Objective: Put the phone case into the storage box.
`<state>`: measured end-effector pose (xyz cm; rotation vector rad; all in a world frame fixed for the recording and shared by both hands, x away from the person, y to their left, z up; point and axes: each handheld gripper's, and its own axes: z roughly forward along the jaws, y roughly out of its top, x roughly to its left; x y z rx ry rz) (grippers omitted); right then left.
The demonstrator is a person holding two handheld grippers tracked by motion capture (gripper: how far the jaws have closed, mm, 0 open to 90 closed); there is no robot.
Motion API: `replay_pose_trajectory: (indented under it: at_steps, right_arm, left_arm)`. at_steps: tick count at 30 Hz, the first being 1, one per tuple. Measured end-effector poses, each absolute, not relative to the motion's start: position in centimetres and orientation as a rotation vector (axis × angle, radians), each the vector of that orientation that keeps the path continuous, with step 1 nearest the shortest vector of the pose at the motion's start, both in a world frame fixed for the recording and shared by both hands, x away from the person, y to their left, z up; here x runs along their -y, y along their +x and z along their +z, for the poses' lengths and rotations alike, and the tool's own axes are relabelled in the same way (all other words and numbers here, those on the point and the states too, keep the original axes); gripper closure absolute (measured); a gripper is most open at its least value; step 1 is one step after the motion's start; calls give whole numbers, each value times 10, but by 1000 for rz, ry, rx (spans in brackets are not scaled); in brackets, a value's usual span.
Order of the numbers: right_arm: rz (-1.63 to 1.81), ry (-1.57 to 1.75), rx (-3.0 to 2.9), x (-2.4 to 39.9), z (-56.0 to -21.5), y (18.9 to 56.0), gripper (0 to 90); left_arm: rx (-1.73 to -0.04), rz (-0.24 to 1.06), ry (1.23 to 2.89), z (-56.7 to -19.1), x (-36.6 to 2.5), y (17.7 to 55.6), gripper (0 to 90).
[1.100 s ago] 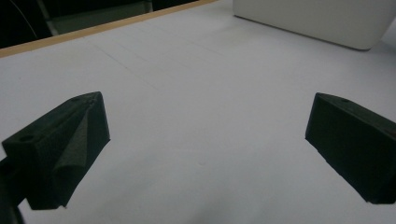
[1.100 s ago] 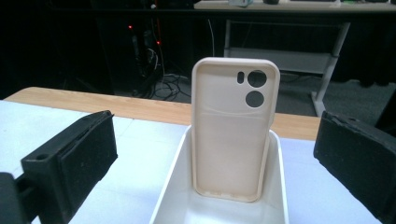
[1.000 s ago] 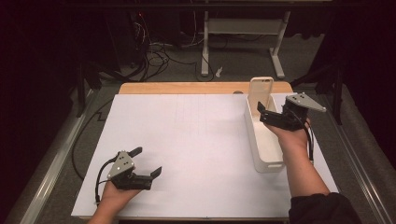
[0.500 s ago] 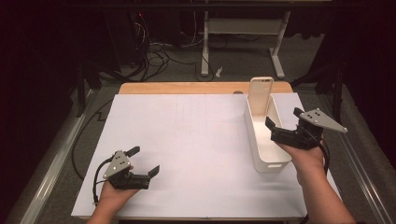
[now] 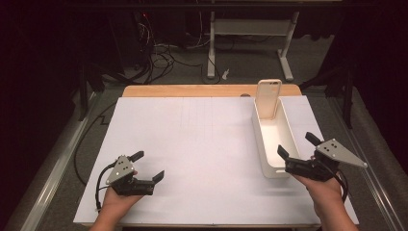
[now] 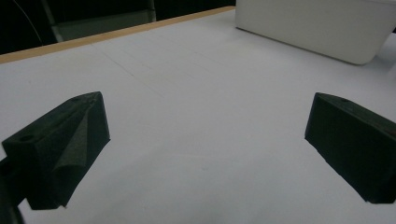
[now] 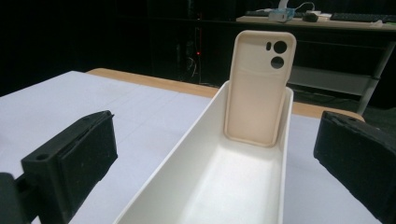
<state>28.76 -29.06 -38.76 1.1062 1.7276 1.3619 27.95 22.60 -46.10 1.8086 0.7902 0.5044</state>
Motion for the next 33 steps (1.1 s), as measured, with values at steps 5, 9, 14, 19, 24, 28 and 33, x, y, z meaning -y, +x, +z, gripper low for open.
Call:
replay_pose_trajectory:
  at_steps: [5,9,14,19,24,28,33]
  right_arm:
    - [1384,1109,-1722,295,-398,275,0]
    - [1389,1096,-1707,300,-409,263,0]
    - [1388,1056,-1728,300,-417,255,0]
    - [1393,1047,-1734,299,-420,253,0]
    - [1405,1072,-1710,302,-420,254,0]
    - [1400,1071,-1705,301,-419,254,0]
    - [1384,1071,-1716,301,-421,255,0]
  left_arm:
    - [-796,507,1805,-461,-227,279,10]
    - [-797,510,1802,-460,-227,278,10]
    - [-797,509,1816,-461,-224,280,10]
    - [-793,513,1816,-461,-224,279,10]
    - [-789,516,1814,-460,-225,278,10]
    - [-789,515,1817,-460,-225,278,10]
    - [-790,519,1813,-459,-225,278,10]
